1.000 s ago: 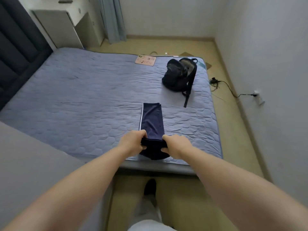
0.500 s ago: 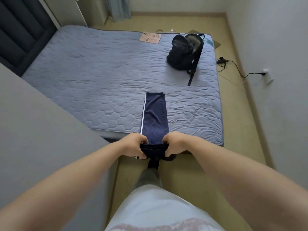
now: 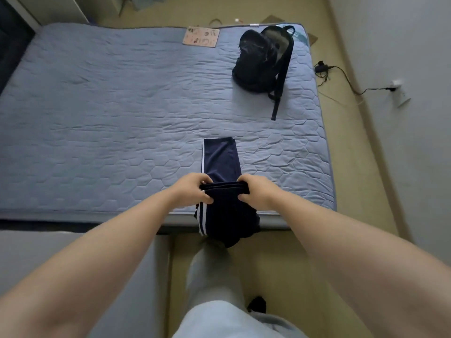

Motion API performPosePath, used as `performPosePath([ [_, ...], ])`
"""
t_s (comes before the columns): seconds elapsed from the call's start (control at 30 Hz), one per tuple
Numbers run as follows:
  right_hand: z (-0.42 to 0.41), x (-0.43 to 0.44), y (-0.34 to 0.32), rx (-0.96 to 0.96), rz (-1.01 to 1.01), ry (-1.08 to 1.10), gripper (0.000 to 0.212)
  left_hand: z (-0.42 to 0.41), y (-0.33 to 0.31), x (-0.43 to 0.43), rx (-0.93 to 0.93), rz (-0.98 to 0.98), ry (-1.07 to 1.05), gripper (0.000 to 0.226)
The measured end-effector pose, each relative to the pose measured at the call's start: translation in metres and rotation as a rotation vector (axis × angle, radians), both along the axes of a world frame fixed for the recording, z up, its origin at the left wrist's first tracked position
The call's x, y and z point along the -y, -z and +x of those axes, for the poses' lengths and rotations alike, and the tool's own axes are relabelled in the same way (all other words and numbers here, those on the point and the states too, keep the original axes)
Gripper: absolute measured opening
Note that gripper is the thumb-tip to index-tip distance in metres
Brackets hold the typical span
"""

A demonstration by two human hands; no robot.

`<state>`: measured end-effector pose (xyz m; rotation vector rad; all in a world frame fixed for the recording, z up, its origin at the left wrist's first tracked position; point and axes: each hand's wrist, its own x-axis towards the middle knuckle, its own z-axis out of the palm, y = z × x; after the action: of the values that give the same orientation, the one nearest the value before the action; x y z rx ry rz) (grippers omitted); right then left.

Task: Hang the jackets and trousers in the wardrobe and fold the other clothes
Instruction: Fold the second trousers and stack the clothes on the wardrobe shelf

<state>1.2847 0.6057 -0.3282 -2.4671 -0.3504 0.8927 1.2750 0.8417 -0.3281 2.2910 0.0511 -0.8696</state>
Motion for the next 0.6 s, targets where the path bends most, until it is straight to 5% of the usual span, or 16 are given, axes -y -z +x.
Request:
performPosePath([
  [0.3,0.245,-0.060,0.203,-0.023,-0.029,0.137,0.040,0.238,0.201,-0.039,-0.061,-0.145,-0.253,0.029],
  [0.47,0.334,-0.087,0.348,-0.076,-0.128,0.083,0.048,0.329,0.356,-0.052,0.030,0.064,-0.092,0.038],
  [0.6,0.371,-0.104,0.429,0.069,-0.273,0.057,0.044,0.368,0.438,-0.058,0.181,0.343,0.118,0.042],
])
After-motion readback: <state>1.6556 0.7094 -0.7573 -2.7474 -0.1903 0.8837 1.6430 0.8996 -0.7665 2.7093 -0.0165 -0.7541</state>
